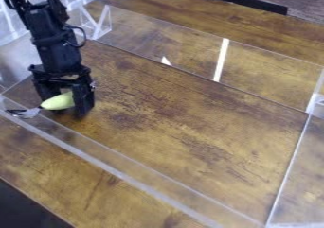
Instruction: Move the green spoon to the left
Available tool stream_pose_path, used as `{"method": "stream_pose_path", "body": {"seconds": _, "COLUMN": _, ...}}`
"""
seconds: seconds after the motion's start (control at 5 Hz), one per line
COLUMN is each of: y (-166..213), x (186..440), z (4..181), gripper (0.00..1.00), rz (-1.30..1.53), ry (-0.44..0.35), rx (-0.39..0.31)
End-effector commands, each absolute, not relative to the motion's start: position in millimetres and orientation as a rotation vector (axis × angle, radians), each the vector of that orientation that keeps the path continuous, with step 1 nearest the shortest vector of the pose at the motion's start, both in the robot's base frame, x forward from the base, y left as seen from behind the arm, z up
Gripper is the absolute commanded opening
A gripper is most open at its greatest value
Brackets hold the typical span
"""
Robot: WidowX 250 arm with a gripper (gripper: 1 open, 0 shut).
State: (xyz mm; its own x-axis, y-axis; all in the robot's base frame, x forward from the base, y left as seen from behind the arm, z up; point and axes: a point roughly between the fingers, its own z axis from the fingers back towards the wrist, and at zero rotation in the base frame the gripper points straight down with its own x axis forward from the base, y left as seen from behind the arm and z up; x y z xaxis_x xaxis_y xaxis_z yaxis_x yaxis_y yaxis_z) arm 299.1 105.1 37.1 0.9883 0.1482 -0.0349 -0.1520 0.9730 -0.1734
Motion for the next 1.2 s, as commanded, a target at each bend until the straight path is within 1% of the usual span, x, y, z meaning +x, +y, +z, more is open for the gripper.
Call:
{"method": "stream_pose_path", "body": {"seconds": 0.0, "y": 108.8, "x": 298.4, "z": 68.2, "gripper": 1.0, "rz": 0.211, "ry": -0.072, "rx": -0.155}}
{"method": "stream_pose_path", "body": {"seconds": 0.4, "y": 97.2, "x": 325.2, "z": 106.7, "gripper": 1.0, "rz": 0.226, "ry": -0.134, "rx": -0.154}}
{"method": "stream_pose_path", "body": {"seconds": 0.6, "y": 86.4, "x": 329.0, "z": 121.0, "gripper": 1.0, "rz": 0.197, "ry": -0.179, "rx": -0.126}}
{"method": "stream_pose_path", "body": {"seconds": 0.8, "y": 81.8, "x": 331.2, "z": 125.2, "gripper": 1.0, "rz": 0.177, "ry": -0.206, "rx": -0.091}}
{"method": "stream_pose_path", "body": {"seconds": 1.0, "y": 83.9, "x": 332.3, "z": 121.2, "gripper": 1.0, "rz": 0.16, "ry": -0.198, "rx": -0.078}}
